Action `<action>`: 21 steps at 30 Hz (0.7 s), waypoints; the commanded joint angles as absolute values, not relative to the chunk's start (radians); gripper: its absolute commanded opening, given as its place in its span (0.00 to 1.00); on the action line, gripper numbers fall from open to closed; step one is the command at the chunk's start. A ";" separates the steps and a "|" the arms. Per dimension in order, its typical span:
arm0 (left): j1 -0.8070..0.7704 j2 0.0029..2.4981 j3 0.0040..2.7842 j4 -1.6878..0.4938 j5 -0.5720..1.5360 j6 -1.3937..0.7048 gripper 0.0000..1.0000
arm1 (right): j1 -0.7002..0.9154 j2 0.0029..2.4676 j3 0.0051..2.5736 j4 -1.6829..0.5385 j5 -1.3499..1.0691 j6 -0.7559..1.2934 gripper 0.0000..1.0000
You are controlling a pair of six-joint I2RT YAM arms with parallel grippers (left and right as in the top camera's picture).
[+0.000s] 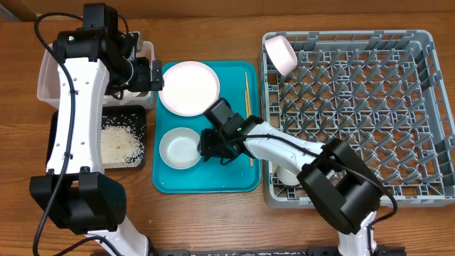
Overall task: Sort waste into correct bins and load items into the dishwasher
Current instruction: 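Move right gripper to the pale green bowl and grasp its rim, then carry the green bowl into the rack and release it on its side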
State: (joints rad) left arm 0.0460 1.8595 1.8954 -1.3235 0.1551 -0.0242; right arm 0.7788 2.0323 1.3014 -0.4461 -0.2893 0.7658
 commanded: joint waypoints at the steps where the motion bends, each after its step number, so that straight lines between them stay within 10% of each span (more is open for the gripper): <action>1: 0.045 1.864 1.914 -1.324 0.149 -0.034 1.00 | 0.774 2.027 1.316 -0.456 -0.301 0.778 0.28; 8: 0.045 1.864 1.914 -1.324 0.149 -0.034 1.00 | 0.738 1.979 1.406 -0.617 -0.252 0.698 0.04; 21: 0.045 1.864 1.914 -1.324 0.149 -0.034 1.00 | 0.735 1.703 1.702 -1.303 0.580 0.686 0.04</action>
State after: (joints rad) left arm 0.0460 1.8595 1.8954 -1.3239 0.1528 -0.0242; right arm 0.7395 1.7889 1.6440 -1.2343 0.2283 0.6712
